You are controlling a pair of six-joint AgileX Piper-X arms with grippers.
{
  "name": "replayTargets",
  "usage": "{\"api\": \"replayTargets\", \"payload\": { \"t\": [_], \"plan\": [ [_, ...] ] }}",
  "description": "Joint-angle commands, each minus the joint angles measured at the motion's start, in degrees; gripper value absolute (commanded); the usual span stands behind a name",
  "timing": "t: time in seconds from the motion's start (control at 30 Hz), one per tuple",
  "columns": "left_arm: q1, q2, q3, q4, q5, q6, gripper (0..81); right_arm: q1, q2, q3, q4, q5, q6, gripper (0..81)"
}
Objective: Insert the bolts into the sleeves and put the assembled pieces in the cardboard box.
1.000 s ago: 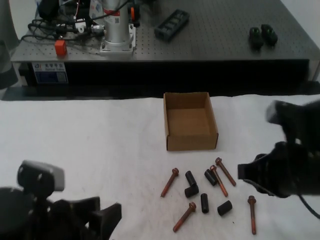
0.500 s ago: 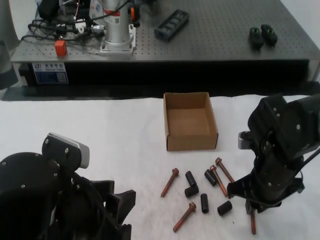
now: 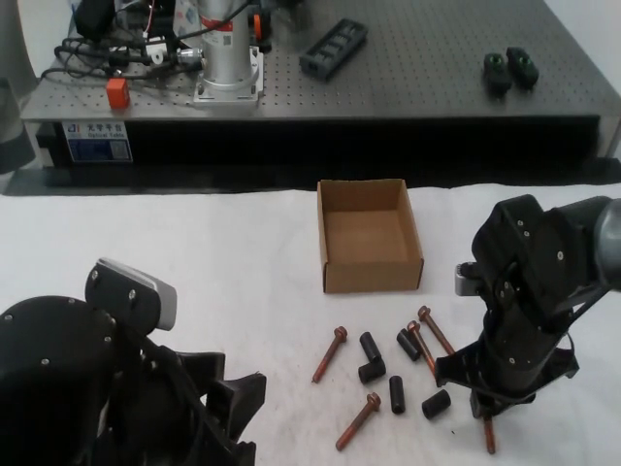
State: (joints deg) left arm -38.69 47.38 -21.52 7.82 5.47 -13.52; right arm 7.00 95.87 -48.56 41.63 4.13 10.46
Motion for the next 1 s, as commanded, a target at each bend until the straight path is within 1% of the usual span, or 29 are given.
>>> {"api": "replayTargets", "payload": {
  "t": [0.0, 0.07, 0.13, 0.27, 0.37, 0.47, 0.53, 0.6, 0.7, 0.87, 0.97],
  "plan": [
    [0.3, 0.1, -0.6, -0.7, 0.3, 0.7, 39.8, -0.3, 0.8, -0.4, -0.7, 0.1, 0.1, 11.4],
    [0.3, 0.1, -0.6, -0.7, 0.3, 0.7, 39.8, -0.3, 0.8, -0.4, -1.1, 0.1, -0.3, 2.0],
    [0.3, 0.1, -0.6, -0.7, 1.0, 0.7, 39.8, -0.3, 0.8, -0.4, -1.5, 0.1, -1.2, 5.0],
    [0.3, 2.0, -1.1, -0.7, 5.1, 0.7, 39.0, -0.5, 0.7, -0.4, -2.4, 0.1, -2.7, 5.0],
    [0.3, 7.1, -3.6, -0.7, 7.9, 5.2, 33.0, -0.5, -1.4, -0.4, -1.9, 0.1, -2.8, 5.0],
    [0.3, 15.5, -8.6, -0.7, 10.3, 10.3, 26.0, -0.5, -5.9, -0.4, -1.3, -0.6, -2.8, 5.0],
    [0.3, 21.3, -13.5, -0.1, 10.8, 12.8, 24.0, -0.7, -9.5, -0.4, -0.3, -2.9, -3.4, 5.0],
    [0.3, 27.4, -19.2, 2.7, 12.1, 15.2, 24.5, -0.9, -13.5, -0.4, 1.5, -5.1, -3.7, 5.0],
    [0.3, 37.4, -30.4, 12.8, 14.6, 20.7, 25.3, -1.0, -19.8, -0.4, 4.6, -6.7, -4.2, 5.0],
    [-0.4, 53.9, -51.7, 30.4, 14.2, 32.7, 25.5, -1.0, -27.4, -0.4, 8.2, -6.7, -5.4, 5.0],
    [-1.2, 61.8, -62.8, 38.1, 14.0, 36.4, 25.5, -1.0, -29.8, -0.4, 8.8, -6.9, -5.4, 5.0]
  ]
}}
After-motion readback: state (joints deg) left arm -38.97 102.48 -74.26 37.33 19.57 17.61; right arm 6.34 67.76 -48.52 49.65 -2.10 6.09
